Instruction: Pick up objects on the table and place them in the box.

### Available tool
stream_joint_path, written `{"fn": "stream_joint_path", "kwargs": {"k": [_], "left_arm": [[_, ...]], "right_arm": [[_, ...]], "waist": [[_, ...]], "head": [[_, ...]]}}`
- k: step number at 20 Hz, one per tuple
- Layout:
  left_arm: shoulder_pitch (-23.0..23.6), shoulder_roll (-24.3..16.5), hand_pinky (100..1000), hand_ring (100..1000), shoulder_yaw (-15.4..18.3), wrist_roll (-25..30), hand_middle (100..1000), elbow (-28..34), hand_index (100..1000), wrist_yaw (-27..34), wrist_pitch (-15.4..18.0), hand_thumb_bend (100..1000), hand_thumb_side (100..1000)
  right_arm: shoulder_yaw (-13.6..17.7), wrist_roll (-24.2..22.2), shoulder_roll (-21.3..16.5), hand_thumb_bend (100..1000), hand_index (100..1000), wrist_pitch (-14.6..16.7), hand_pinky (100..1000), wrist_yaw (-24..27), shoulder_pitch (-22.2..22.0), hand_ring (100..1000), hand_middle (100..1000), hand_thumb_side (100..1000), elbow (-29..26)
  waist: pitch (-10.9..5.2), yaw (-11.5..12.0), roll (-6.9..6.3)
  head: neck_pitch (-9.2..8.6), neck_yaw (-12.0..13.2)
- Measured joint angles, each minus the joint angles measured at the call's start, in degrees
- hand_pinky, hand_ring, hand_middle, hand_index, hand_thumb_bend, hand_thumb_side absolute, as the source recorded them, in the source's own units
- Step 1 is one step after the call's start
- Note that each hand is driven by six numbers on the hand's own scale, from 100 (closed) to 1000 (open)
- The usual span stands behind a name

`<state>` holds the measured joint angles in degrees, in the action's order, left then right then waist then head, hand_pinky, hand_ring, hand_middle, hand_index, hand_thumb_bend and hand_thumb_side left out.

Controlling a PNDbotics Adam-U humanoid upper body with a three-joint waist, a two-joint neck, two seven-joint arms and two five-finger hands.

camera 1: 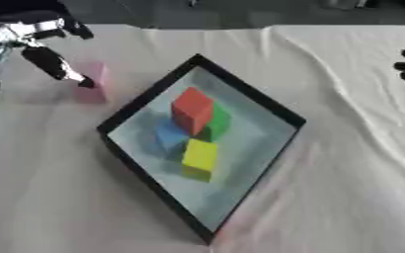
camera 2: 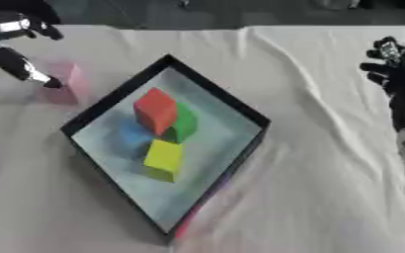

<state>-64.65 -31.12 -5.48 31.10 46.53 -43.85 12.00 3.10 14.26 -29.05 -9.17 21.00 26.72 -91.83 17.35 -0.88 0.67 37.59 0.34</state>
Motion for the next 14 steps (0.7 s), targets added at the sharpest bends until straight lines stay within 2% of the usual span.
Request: {"fn": "stream_joint_path", "kwargs": {"k": [6,11,14], "left_arm": [[0.0,0.8,916,924,0.4,-0.7,812,-2.0,869,-2.6,-0.3,704,283],[0.1,0.9,902,920,0.5,-0.3,806,-3.0,854,-5.2,-0.5,671,135],[0.1,1.3,894,915,0.6,0.0,798,-3.2,843,-6.1,-0.7,630,100]], "right_arm": [[-0.3,0.0,0.1,100,790,-0.1,888,0.0,0.2,750,737,659,0.0],[-0.3,0.1,0.4,100,790,-0.2,888,0.0,0.3,749,737,660,0.0],[-0.3,0.2,0.5,100,790,-0.2,889,0.0,0.3,749,737,662,0.0]], "waist": [[0.23,-0.3,0.0],[0.31,-0.5,0.0],[0.33,-0.6,0.0]], "head": [[-0.44,0.6],[-0.46,0.7],[-0.47,0.8]]}}
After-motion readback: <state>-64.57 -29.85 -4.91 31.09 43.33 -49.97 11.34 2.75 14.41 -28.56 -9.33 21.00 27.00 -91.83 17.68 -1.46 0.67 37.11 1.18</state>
